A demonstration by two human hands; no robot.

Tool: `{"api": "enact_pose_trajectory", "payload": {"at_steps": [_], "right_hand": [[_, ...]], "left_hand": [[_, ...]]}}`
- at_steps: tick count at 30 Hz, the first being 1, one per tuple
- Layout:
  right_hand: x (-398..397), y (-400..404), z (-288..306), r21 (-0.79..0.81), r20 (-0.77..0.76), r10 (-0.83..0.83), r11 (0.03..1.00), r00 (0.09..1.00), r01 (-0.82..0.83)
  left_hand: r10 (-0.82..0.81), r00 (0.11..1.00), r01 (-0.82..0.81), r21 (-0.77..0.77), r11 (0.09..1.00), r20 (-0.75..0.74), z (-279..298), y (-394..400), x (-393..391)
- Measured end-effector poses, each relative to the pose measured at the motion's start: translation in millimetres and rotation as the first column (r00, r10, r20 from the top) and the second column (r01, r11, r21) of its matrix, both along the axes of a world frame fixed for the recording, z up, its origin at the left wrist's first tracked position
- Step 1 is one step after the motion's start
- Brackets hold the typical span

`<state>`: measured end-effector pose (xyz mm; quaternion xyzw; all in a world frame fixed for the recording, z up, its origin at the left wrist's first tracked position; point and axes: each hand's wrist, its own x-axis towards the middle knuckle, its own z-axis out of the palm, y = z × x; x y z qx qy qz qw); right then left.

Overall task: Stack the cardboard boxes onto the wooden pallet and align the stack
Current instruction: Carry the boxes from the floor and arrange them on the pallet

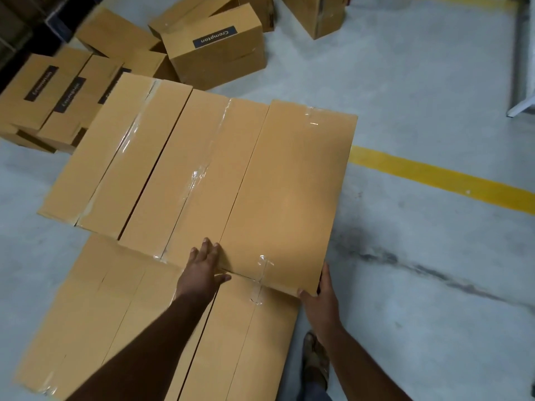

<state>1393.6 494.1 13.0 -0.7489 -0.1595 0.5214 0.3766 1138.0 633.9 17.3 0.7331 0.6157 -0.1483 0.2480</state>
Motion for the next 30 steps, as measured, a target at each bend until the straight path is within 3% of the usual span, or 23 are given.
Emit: {"api": "enact_pose_trajectory", "payload": {"at_steps": [4,8,13,19,24,30], "right_hand": [[3,-4,6,-0.013,0.006,0.046,0.999,0.999,-0.046],[14,4,10,-0.038,-0.131,0.015,0.999,0.991,-0.02],[11,2,12,-0.027,-0.06,0.033,0.999,0.998,-0.034],[14,-9,8,-0.028,-0.09,0.012,1.0,0.996,-0.015],[15,-11,6,-0.019,-0.106,0.032,0.999,0.994,-0.034],[9,-11,5,-0.048,-0.022,0.059,0.997,0.998,-0.06]], "left_hand": [[0.019,1.0,-0.019,-0.007,1.0,0.012,0,-7,10],[0.14,0.983,-0.136,-0.044,0.99,0.117,4,-10,23],[0.166,0.965,-0.161,-0.043,0.986,0.204,9,-5,25],[0.249,0.933,-0.24,-0.065,0.969,0.259,6,-5,23],[0.212,0.937,-0.213,-0.028,0.977,0.279,7,-5,22],[0.125,0.972,-0.121,-0.033,0.992,0.197,4,-4,11]]}}
